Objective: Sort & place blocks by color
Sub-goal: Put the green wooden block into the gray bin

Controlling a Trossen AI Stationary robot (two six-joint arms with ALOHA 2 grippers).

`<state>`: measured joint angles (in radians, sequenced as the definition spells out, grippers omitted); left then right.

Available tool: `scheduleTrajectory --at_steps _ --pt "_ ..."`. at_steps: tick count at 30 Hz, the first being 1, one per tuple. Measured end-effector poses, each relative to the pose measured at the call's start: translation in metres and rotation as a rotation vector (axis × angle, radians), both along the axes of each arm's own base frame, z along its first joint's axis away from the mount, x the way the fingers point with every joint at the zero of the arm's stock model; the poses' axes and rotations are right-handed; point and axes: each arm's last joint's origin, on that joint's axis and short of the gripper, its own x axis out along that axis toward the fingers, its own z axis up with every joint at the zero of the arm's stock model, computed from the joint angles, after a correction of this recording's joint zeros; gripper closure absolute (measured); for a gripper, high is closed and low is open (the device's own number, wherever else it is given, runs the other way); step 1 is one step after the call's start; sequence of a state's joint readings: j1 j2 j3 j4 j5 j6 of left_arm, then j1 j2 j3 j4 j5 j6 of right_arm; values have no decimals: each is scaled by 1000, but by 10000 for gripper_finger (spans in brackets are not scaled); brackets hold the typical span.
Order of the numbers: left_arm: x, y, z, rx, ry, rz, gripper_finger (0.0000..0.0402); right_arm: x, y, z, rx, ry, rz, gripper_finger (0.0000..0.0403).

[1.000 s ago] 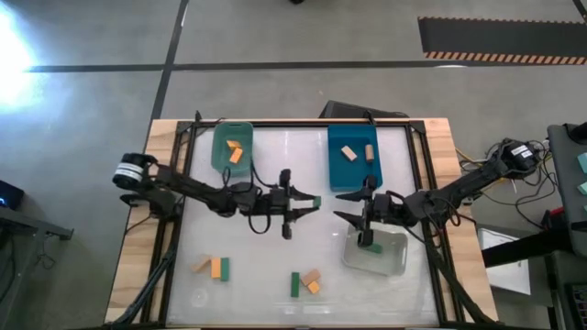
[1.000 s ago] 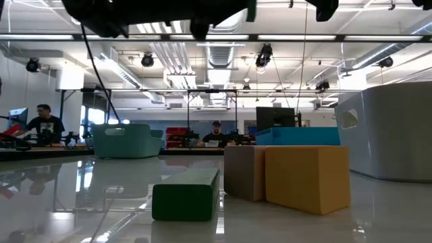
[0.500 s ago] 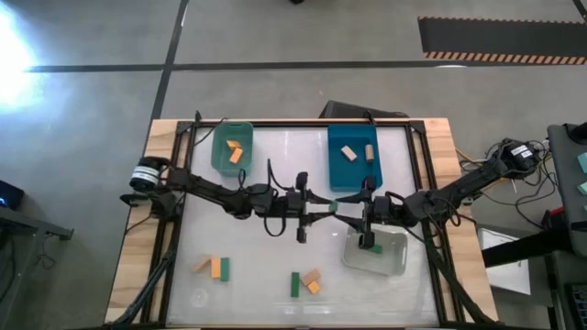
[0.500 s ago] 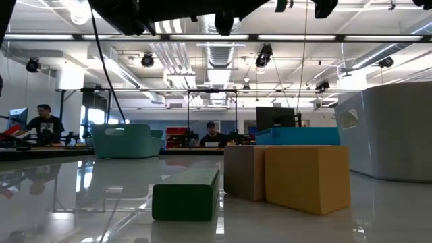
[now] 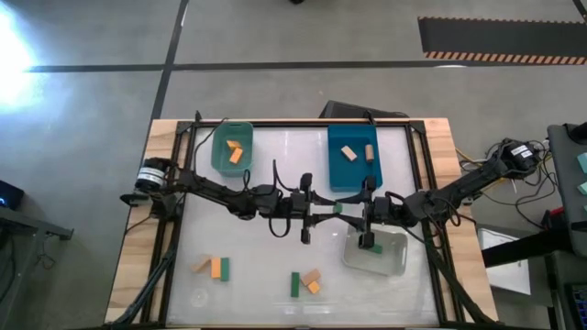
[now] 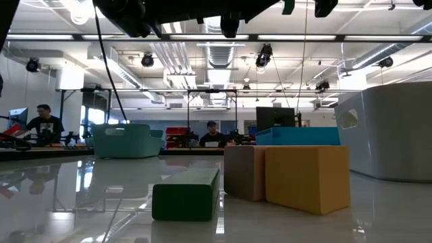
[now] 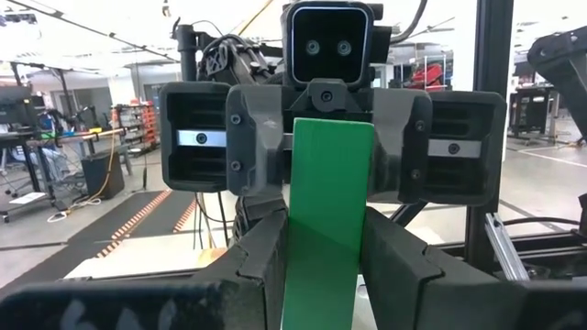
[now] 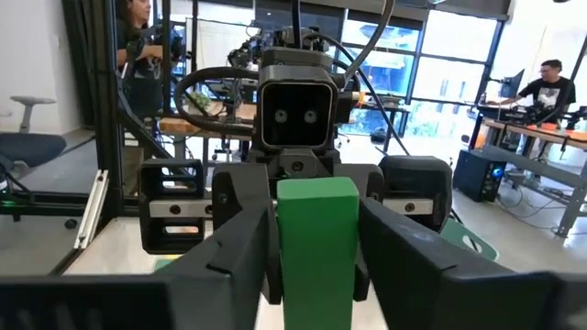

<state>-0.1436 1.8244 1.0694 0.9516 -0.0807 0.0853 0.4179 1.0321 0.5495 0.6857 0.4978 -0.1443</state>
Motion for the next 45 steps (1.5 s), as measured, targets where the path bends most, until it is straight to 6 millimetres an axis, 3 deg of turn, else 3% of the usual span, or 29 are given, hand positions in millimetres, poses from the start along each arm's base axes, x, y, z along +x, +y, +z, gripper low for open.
scheduleTrajectory --at_steps 5,16,28,45 --pt "0 0 0 -6 0 -2 305 0 0 0 -4 0 0 309" --pt "-4 1 -2 -49 15 -9 236 0 0 0 -5 1 -1 309" --pt "-34 6 4 -43 108 44 171 -14 -6 0 140 102 5 309" --pt "-109 31 18 33 107 274 168 -18 0 7 504 1010 -157 309"
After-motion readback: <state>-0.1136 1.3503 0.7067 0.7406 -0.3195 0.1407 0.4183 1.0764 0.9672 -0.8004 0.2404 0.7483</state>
